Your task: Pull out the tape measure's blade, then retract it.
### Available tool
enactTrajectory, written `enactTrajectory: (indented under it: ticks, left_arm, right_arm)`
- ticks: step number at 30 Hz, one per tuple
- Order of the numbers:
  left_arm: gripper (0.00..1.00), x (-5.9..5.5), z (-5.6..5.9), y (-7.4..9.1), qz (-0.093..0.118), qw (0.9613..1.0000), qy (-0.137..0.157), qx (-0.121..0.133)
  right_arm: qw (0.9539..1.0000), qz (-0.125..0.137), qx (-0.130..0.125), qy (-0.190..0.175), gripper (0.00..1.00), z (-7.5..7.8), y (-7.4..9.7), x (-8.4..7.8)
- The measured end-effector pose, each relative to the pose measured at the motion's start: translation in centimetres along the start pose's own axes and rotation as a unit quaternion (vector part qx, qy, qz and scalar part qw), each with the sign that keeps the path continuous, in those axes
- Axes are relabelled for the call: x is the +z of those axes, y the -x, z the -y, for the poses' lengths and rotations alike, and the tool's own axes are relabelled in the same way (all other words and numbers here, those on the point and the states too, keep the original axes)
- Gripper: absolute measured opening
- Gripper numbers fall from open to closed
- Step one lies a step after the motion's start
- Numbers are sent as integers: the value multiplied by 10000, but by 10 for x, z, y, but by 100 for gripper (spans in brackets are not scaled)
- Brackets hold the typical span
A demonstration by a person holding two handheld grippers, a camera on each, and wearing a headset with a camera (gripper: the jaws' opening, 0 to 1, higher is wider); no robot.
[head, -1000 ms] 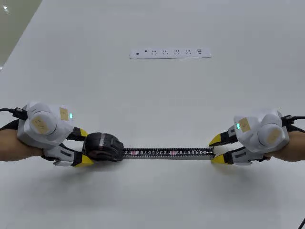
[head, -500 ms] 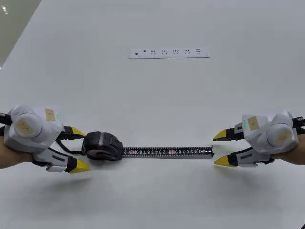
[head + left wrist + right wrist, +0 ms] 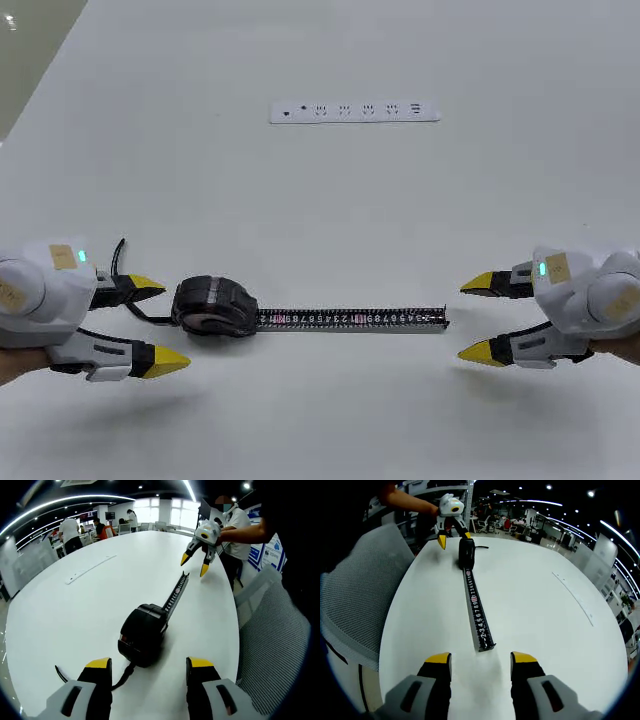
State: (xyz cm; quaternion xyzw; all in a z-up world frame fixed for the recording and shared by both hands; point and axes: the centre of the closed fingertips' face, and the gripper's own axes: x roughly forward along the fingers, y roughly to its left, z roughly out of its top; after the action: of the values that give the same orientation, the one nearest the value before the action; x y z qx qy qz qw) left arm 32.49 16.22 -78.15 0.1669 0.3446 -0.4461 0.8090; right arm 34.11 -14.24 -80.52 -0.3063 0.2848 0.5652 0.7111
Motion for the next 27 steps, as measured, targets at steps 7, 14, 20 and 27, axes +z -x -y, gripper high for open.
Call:
enactTrajectory:
  ticks: [7, 14, 20, 27]
  left_arm:
    - [61, 0, 10, 8, 356, 9984, 359, 255]
    - [64, -4, 25, 13, 501, 9965, 569, 364]
    - [66, 0, 34, 16, 692, 9933, 782, 493]
    - [70, 4, 44, 19, 818, 9902, 933, 644]
  right_arm:
    - [9993, 130, -185, -303, 51, -8, 6, 5]
    - [9957, 341, -447, -738, 55, -16, 12, 10]
    - [9909, 505, -612, -1089, 58, -27, 16, 13]
    - [9819, 692, -869, -1531, 65, -35, 22, 16]
